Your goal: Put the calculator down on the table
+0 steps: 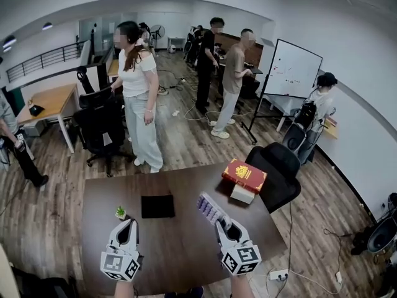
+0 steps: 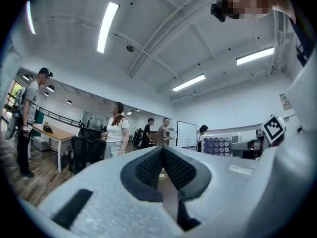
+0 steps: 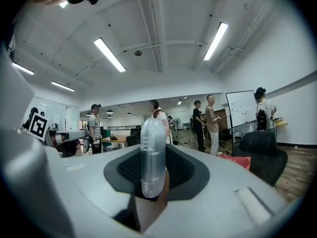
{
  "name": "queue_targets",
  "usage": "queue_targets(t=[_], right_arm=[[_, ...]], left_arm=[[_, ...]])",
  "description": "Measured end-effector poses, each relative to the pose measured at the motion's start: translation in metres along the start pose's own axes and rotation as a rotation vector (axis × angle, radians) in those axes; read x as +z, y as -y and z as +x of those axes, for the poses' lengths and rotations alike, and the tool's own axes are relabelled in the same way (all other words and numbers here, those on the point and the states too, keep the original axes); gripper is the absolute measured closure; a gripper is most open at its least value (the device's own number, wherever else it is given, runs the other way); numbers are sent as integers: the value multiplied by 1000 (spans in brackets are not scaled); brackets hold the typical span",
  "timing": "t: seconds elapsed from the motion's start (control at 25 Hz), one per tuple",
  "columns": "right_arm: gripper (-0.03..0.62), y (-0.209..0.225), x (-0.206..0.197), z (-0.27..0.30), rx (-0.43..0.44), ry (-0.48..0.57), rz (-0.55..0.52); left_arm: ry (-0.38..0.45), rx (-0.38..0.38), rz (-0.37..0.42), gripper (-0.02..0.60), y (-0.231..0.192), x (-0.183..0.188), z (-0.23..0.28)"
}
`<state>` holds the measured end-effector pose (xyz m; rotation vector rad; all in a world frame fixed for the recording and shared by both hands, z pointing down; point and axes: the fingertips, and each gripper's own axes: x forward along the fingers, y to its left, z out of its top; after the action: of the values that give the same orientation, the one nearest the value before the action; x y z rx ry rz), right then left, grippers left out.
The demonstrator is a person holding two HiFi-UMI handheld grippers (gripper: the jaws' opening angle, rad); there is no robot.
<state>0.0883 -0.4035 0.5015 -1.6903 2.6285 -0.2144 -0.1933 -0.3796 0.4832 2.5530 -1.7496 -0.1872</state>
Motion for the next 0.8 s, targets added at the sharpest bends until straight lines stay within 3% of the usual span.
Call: queue_targets(t=[0.8], right_arm=[[476,31,-30,31,13,-32,-53]], left_arm=[[18,52,6,586,-4,-34,32]])
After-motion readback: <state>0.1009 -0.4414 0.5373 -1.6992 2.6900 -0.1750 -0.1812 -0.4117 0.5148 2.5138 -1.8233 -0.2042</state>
